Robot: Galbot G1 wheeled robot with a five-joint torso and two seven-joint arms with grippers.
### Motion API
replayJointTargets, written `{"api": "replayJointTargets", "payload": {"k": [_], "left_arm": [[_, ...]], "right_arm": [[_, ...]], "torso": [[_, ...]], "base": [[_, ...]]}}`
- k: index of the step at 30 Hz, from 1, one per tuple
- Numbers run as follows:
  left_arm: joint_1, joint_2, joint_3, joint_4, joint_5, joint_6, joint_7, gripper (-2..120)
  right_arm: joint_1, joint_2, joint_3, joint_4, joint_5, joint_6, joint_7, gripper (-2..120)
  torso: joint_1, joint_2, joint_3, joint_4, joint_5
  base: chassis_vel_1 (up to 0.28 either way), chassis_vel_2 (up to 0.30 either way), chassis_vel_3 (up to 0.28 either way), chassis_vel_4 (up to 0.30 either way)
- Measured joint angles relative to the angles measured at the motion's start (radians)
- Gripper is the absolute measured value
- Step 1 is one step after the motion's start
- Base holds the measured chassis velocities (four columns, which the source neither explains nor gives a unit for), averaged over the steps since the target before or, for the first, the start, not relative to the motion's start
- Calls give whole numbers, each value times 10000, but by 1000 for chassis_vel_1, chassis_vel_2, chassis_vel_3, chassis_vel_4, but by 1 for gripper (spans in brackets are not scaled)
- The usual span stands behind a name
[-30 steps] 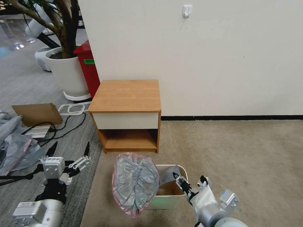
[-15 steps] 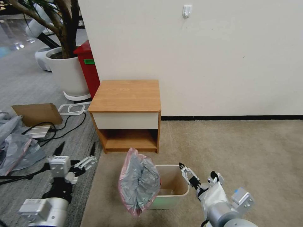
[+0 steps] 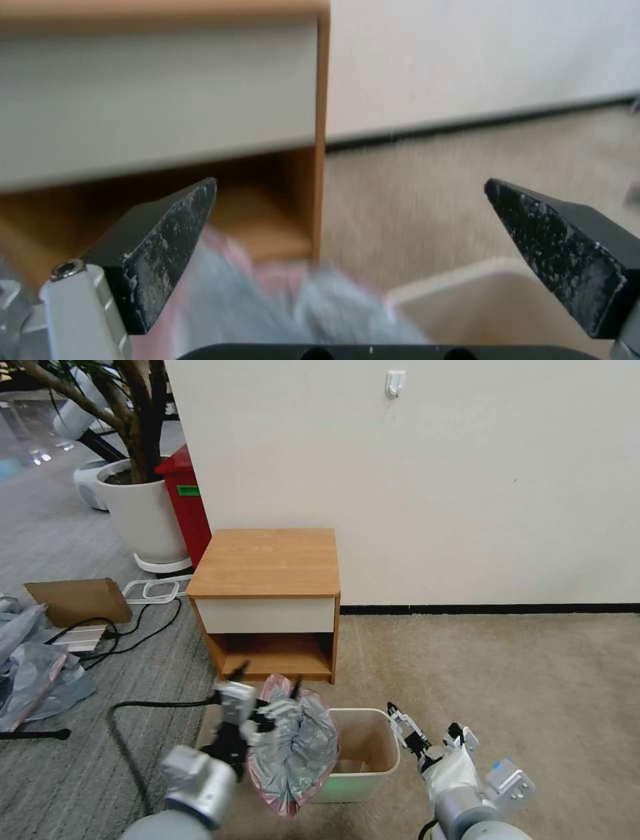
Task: Pick up the garbage bag from the table and place it over the trash can.
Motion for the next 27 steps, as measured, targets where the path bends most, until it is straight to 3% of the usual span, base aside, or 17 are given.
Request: {"api": "replayJointTargets", "payload": {"k": [2, 3, 11, 27], "left_arm": [[-52, -100, 467, 180, 132, 537, -602, 100], [-52, -100, 467, 180, 132, 537, -602, 100], [231, 125, 553, 75, -50, 1567, -2039, 75], [70, 506, 253, 260, -1169, 2485, -2974, 71]], "right_arm": [[-5, 54, 15, 0, -86, 43, -21, 100], [-5, 54, 15, 0, -86, 43, -21, 100], [116, 99, 134, -119, -177, 104, -64, 100], [321, 46, 217, -575, -196, 397, -75, 100]], "torso": [[0, 0, 0, 1, 0], [0, 0, 0, 1, 0], [0, 0, 0, 2, 0], [0, 0, 0, 2, -1]], "base": [[0, 0, 0, 0], [0, 0, 0, 0], [0, 0, 0, 0], [0, 0, 0, 0]]}}
